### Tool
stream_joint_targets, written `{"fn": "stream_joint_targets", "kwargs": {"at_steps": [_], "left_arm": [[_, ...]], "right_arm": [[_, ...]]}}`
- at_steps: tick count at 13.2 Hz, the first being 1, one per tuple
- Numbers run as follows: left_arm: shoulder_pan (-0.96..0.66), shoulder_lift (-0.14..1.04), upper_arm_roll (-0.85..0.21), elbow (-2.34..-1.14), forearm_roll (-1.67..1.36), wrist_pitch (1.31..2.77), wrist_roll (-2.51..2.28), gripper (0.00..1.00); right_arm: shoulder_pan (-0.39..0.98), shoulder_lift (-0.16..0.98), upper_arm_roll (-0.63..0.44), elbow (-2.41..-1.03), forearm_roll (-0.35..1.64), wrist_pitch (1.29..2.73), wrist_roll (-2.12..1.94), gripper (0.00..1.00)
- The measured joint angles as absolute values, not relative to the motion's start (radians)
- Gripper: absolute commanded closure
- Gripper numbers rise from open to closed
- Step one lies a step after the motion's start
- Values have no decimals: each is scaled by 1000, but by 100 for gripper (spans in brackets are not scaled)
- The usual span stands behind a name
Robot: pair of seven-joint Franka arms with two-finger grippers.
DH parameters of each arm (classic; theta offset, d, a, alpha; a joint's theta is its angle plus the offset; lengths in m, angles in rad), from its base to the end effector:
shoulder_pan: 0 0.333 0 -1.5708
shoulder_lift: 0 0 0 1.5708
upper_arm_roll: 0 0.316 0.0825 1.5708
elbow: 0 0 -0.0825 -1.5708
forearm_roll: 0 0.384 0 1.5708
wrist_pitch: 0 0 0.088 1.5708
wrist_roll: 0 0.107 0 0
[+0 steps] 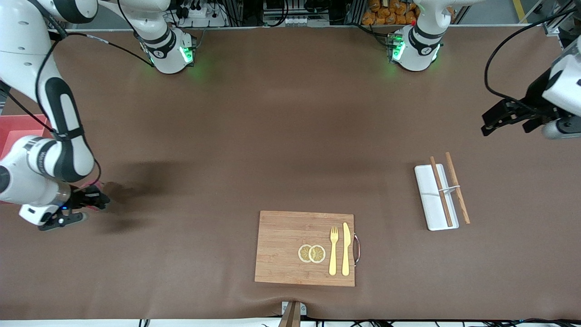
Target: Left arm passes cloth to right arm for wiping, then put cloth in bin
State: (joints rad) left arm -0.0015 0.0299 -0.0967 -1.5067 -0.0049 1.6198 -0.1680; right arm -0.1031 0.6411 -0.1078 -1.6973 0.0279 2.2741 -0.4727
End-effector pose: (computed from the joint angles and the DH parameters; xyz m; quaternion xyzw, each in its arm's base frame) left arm 0.5667 -0.0554 0.6427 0.9985 0.0350 0.0408 0.0094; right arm 0.6567 -0.1328 0.2193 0.9907 0.1307 -0.0359 0.0107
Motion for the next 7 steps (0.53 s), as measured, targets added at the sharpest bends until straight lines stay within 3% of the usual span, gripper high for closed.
{"fn": "stream_joint_targets", "kwargs": {"at_steps": [7], "left_arm": [[-12, 7, -79, -1512, -5, 1599, -139, 0]], "right_arm": [[156, 655, -90, -1735, 46, 2257, 32, 100]]}}
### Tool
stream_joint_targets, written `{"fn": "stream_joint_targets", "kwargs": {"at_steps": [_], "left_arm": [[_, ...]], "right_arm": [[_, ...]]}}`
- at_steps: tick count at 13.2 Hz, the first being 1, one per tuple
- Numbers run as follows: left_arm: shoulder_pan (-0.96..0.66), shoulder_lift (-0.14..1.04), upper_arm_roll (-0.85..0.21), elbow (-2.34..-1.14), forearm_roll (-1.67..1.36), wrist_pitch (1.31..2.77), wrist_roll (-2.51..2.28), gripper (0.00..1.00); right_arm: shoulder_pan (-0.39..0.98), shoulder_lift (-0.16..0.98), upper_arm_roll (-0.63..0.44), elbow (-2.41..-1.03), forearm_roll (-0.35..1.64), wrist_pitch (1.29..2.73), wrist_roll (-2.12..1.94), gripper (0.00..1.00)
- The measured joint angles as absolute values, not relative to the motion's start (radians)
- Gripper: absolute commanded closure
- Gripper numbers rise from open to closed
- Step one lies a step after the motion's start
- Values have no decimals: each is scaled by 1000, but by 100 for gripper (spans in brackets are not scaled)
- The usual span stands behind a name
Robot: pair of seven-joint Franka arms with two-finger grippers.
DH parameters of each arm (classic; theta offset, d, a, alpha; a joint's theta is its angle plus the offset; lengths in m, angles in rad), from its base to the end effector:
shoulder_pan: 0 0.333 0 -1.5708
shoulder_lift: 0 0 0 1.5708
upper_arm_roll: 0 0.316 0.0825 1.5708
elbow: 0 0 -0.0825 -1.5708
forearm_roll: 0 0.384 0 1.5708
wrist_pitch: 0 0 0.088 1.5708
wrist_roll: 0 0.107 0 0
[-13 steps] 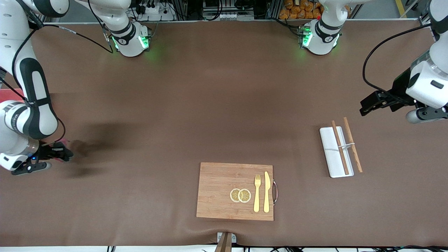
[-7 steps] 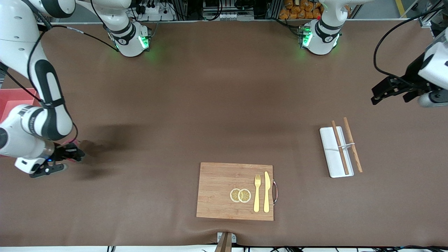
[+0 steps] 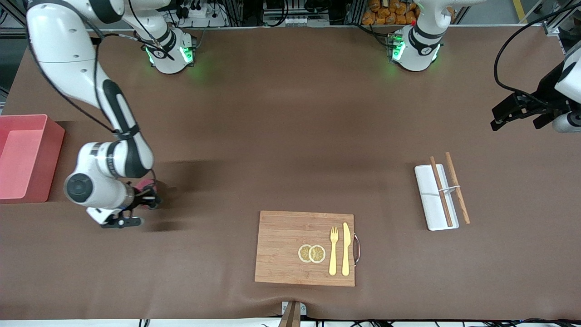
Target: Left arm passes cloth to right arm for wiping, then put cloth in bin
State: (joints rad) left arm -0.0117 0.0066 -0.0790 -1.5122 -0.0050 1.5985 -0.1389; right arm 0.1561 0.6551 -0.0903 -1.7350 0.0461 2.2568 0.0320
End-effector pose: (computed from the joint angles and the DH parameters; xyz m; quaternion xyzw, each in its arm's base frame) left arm 0.5577 -0.0511 0.6512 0.9989 0.0241 0.0393 0.0073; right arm 0.6519 0.0487 0.1928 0.9978 0.0086 -0.0644 0.0144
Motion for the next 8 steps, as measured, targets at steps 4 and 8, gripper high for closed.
{"fn": "stream_joint_targets", "kwargs": {"at_steps": [4, 8], "left_arm": [[-13, -13, -78, -1523, -5, 1574, -139, 0], [-17, -19, -78, -1525, -5, 1565, -139, 0]], "right_arm": [[349, 648, -78, -1732, 121, 2243, 359, 100], [499, 617, -75, -1711, 135, 2223, 621, 100]]}}
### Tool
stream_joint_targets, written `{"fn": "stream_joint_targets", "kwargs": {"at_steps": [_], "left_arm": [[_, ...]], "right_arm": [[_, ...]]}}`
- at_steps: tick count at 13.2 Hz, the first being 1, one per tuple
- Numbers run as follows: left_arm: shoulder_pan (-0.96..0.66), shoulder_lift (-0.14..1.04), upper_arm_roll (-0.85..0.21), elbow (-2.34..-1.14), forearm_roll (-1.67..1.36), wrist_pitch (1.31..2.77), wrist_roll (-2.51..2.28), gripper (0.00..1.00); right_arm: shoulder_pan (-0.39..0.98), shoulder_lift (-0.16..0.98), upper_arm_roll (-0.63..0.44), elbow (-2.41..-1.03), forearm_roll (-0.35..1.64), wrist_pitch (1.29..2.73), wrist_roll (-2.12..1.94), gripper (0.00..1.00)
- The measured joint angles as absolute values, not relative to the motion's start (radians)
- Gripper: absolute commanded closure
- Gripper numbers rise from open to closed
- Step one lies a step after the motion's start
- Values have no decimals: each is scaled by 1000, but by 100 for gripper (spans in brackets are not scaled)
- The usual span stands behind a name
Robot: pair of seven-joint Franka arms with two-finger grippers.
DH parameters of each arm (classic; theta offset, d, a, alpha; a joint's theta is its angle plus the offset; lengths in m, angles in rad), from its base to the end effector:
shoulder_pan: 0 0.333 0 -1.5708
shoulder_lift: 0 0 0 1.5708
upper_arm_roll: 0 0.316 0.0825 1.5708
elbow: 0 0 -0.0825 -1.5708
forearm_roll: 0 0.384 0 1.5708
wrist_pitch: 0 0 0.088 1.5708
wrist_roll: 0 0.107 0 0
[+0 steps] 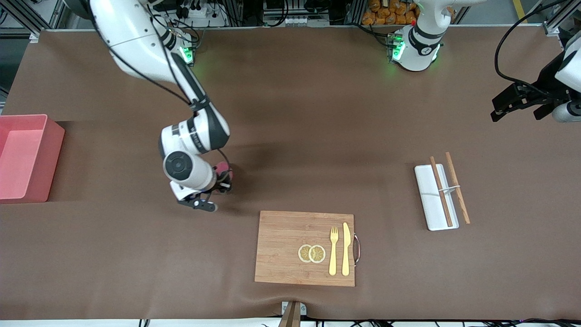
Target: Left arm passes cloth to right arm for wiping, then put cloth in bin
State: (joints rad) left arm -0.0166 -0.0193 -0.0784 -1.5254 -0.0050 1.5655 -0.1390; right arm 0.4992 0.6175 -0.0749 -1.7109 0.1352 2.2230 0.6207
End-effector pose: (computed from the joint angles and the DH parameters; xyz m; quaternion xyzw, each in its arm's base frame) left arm 0.5459 -0.0530 0.6561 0.9993 0.0219 0.0293 0.0052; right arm 0.6001 0.2806 0.2243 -0.9890 0.1356 0.0591 0.0001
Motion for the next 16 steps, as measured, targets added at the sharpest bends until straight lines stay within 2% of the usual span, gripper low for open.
{"fn": "stream_joint_targets", "kwargs": {"at_steps": [3, 5, 12, 16], "left_arm": [[-17, -21, -78, -1530, -5, 1565, -139, 0], [-16, -20, -78, -1532, -5, 1566, -139, 0], [-17, -10, -79, -1536, -5, 1588, -139, 0], [-17, -7, -79, -1537, -5, 1598, -139, 0]], "right_arm": [[492, 582, -78, -1705, 138, 2205, 631, 100], [425, 573, -85, -1704, 138, 2187, 517, 100], [43, 500, -95, -1699, 138, 2055, -137, 100], [-185, 497, -97, -1673, 137, 2034, -506, 100]]}}
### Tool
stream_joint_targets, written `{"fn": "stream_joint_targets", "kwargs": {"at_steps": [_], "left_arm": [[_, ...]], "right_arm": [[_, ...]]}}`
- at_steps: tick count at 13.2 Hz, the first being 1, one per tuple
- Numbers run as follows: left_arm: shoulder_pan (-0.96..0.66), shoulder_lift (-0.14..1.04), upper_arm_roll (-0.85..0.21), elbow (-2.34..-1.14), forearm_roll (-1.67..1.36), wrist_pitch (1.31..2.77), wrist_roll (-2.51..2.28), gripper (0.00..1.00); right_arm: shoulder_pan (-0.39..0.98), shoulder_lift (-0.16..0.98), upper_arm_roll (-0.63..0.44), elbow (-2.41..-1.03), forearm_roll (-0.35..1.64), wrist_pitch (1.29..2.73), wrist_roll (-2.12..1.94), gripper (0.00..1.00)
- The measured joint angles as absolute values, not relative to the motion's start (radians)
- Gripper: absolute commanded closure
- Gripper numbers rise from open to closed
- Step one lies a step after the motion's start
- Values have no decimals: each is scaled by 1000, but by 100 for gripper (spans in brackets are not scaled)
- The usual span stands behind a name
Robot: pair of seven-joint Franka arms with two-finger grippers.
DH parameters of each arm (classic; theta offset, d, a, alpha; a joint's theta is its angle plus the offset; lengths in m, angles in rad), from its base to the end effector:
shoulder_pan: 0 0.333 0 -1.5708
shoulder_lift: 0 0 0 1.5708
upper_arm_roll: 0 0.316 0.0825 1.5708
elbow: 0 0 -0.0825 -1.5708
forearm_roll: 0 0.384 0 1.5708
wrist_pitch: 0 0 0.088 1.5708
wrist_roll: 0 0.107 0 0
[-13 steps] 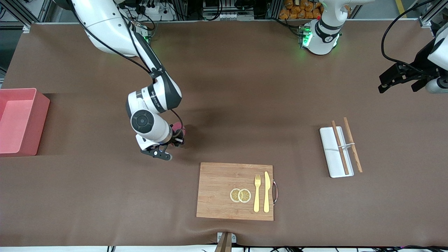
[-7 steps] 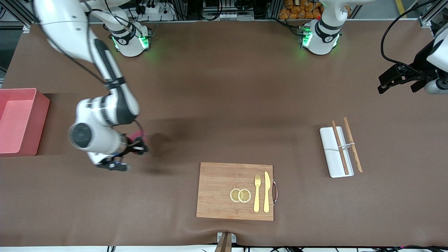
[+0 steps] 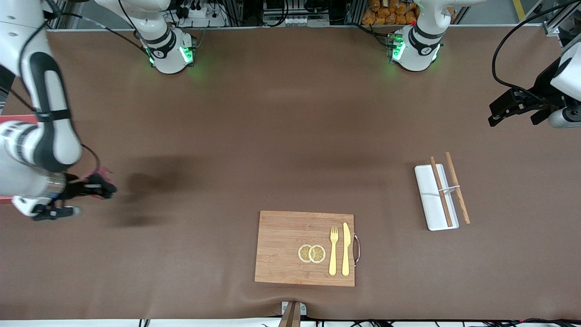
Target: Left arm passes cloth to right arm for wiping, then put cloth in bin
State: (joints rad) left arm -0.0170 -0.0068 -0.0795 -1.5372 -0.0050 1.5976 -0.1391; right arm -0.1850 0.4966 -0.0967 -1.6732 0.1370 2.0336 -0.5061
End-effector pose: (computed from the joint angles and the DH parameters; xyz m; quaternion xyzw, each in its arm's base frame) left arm 0.5530 -0.0542 0.6466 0.9992 0.0213 0.0331 0.0062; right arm 0.6376 -0.1698 0.3066 -0.9938 -0.0814 0.0475 0.0585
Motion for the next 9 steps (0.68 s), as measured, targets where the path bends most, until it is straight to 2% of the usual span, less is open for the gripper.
{"fn": "stream_joint_targets", "kwargs": {"at_steps": [4, 7, 9], "left_arm": [[-17, -4, -80, -1540, -5, 1599, -139, 0], [-17, -2, -80, -1541, -5, 1600, -139, 0], [-17, 2, -80, -1542, -5, 1602, -139, 0]], "right_arm": [[-365, 496, -97, -1527, 44, 1935, -782, 100], [-468, 506, -97, -1501, 14, 1930, -953, 100], [-530, 551, -97, -1470, 13, 1937, -1047, 100]]}}
